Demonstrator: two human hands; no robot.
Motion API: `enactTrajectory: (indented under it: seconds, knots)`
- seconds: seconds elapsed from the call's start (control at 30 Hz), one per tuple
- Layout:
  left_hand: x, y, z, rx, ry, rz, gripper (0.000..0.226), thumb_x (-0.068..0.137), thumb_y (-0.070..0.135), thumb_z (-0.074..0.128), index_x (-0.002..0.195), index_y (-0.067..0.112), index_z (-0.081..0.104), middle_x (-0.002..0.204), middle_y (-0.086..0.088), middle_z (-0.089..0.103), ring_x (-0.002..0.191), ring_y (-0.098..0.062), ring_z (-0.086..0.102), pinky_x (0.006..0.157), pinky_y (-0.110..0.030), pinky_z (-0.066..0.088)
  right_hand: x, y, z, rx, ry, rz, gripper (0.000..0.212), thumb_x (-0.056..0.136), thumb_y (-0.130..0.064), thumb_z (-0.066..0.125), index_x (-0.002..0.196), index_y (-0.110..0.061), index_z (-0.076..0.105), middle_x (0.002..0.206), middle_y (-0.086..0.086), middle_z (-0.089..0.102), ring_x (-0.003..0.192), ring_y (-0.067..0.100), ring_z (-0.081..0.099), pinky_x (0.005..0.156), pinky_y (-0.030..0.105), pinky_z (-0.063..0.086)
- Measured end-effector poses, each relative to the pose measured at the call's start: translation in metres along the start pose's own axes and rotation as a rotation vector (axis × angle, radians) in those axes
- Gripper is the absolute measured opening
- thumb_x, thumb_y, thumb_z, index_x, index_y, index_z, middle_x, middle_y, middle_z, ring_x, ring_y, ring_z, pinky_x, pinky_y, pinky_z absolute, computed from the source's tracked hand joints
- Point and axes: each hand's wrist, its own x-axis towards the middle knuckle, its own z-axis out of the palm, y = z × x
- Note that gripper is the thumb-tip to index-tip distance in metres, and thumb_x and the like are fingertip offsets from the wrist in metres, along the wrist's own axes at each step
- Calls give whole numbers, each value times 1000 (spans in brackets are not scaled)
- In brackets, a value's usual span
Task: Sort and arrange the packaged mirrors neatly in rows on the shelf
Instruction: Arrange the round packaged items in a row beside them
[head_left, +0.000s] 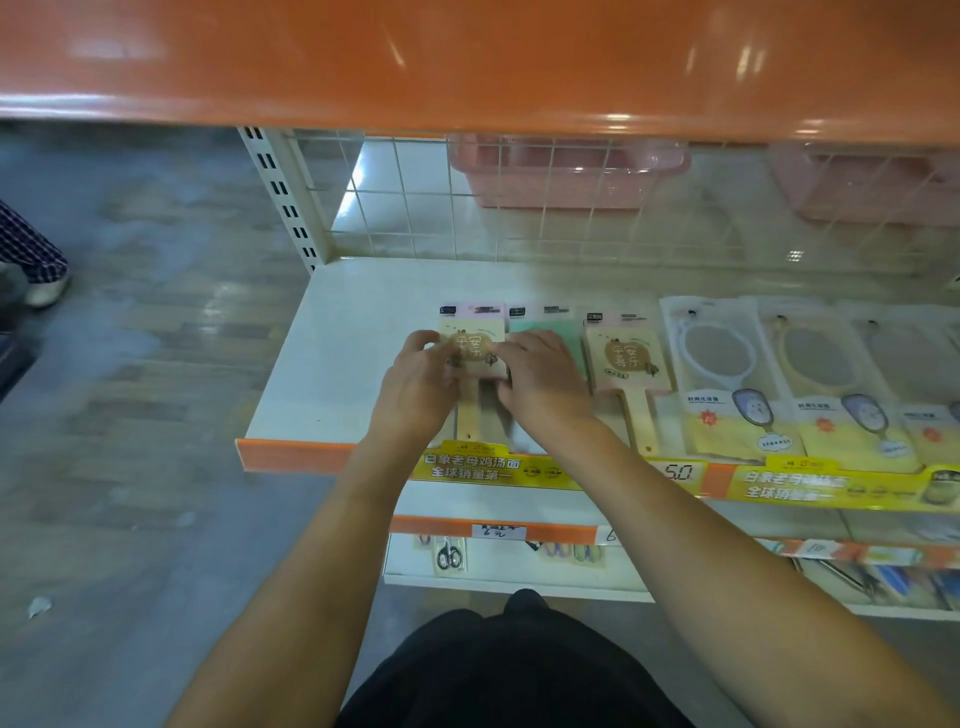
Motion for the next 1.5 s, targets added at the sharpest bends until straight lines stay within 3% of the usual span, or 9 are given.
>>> enactTrajectory:
  seconds: [0.3, 0.43, 0.53, 0.63, 0.77, 1.17, 1.33, 1.5]
  knots:
    - [3, 0, -1, 7, -2, -24, 38, 86, 5, 60, 123, 14, 62, 135, -7, 47, 103, -31, 59, 83, -33, 47, -3, 8, -9, -24, -30, 39, 64, 85, -28, 60, 145, -25, 39, 147, 4, 37, 138, 26, 25, 114, 36, 21]
    - [11, 8, -4, 115, 34, 47, 48, 82, 4, 59, 127, 20, 59, 139, -7, 47, 116, -31, 51, 94, -39, 42, -4, 34, -25, -84, -33, 98, 70, 83, -44, 63, 144, -19, 39, 147, 1, 39, 139, 22, 30, 116, 38, 21]
    - [19, 29, -1, 165, -52, 139, 47, 82, 17, 62, 128, 26, 58, 143, 0, 45, 129, -24, 42, 104, -38, 32, -5, 53, -30, -56, -21, 115, 64, 84, -46, 62, 140, -20, 45, 143, 0, 45, 136, 23, 34, 117, 41, 22]
    - [25, 44, 11, 222, -161, 220, 51, 80, 26, 65, 130, 29, 55, 145, 6, 42, 136, -19, 32, 107, -36, 24, -9, 68, -34, -53, -32, 98, 60, 83, -37, 61, 139, -23, 46, 144, -1, 45, 141, 22, 27, 120, 44, 13]
    - [29, 53, 23, 294, -194, 261, 54, 80, 32, 64, 132, 25, 53, 144, 4, 42, 137, -20, 30, 108, -38, 25, -13, 81, -37, -102, -138, 90, 71, 83, -37, 61, 148, -26, 33, 157, -2, 26, 149, 22, 5, 120, 48, -5]
    - [47, 51, 21, 348, -278, 303, 79, 75, 46, 69, 143, 27, 35, 151, -1, 31, 143, -24, 19, 114, -42, 20, 10, 94, -34, -123, -194, -40, 89, 78, -49, 68, 151, -23, 23, 162, -4, 13, 150, 23, -4, 118, 53, -9]
    - [57, 45, 24, 369, -309, 361, 85, 74, 50, 69, 146, 27, 30, 153, 1, 29, 144, -24, 17, 115, -44, 20, 20, 99, -35, -109, -261, -63, 100, 74, -60, 69, 152, -22, 19, 160, -4, 18, 150, 22, 2, 118, 54, -8]
    - [64, 46, 23, 370, -308, 405, 89, 70, 50, 73, 145, 25, 32, 148, 0, 38, 139, -23, 28, 114, -41, 22, 25, 99, -36, -112, -244, -78, 102, 69, -64, 72, 149, -22, 26, 154, -2, 30, 148, 23, 15, 118, 57, -2]
